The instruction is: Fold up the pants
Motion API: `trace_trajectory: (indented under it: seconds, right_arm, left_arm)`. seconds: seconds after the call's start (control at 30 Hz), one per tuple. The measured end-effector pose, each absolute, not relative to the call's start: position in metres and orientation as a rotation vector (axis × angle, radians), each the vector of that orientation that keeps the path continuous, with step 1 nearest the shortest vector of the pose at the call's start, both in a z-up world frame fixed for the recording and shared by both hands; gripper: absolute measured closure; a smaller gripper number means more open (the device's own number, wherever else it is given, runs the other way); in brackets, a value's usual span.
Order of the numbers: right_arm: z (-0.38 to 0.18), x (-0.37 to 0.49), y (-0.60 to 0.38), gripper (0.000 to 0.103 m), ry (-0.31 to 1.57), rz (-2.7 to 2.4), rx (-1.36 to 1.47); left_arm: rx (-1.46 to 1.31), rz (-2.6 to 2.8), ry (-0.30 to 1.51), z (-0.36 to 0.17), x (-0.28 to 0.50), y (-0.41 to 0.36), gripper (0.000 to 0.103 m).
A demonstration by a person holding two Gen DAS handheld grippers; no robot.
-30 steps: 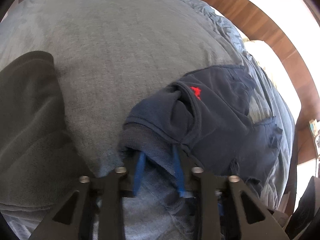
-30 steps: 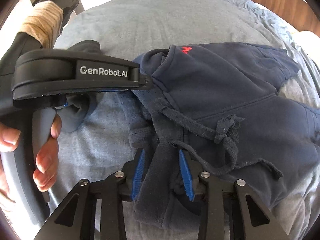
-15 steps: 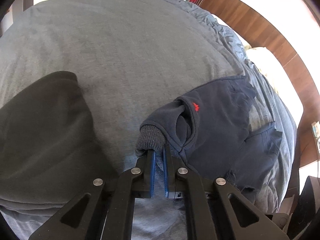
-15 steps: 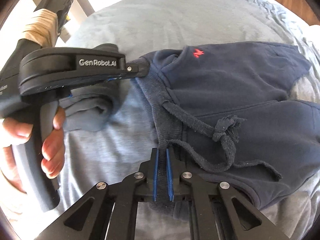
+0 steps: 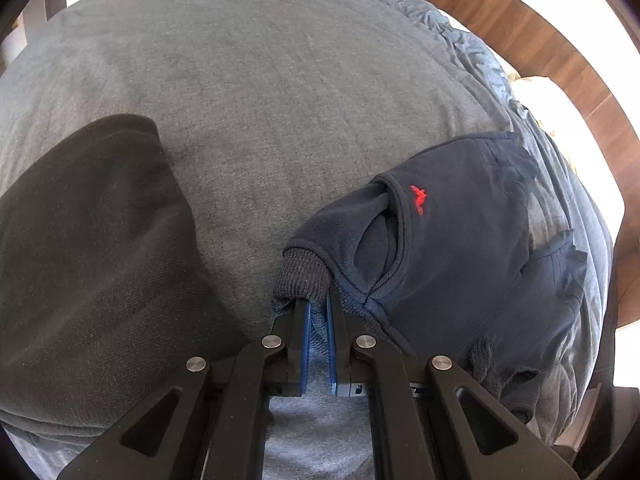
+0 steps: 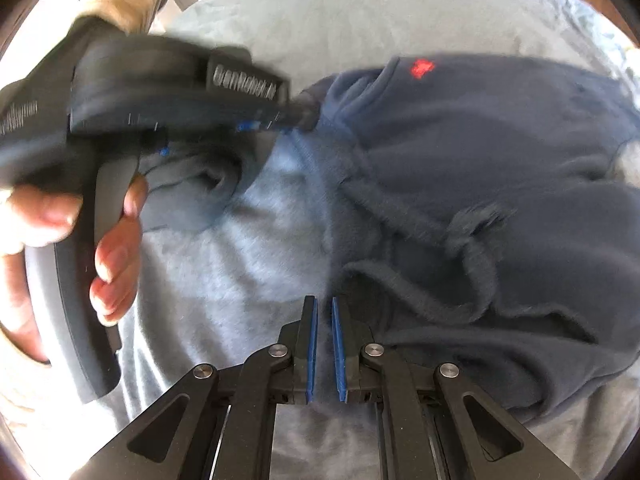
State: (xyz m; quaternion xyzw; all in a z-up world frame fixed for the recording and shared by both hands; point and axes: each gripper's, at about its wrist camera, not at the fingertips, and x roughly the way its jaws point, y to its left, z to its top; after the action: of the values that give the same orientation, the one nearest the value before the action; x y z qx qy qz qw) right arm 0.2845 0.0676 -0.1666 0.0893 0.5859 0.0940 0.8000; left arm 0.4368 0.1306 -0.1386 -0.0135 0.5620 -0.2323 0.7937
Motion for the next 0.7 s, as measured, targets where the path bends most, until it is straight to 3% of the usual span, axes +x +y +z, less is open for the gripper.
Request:
trace_trajectory:
  seconds: [0.13,0.2,0.27,0.3,0.7]
  right_arm:
    - [-0.167,0.28,0.068,0.096,1.282,0.283,0.252]
    - [-0.157,0.277,0.063,0.09,1.249,0.285,0.264]
    - [-0.141,0.273,0.057,0.066,1.203,0.293,0.234]
    - [-0.135,0.271,0.054,0.064,1.188,0.294,0.224]
    - [-0.073,0.251,-0.003,0.06,1.091,0.246,0.23]
  left_arm:
    - [0.052,-0.532,1.179,-0.126,0.428,0.122,0.086]
    - [0.099,-0.548,1.166,-0.116,0.42,0.118,0.07]
    - [0.131,-0.566,1.142,-0.105,0.412,0.115,0.068]
    - [0.148,-0.572,1.132,-0.099,0.407,0.113,0.067]
    - [0.11,-0.499,1.096,-0.041,0.344,0.116,0.065]
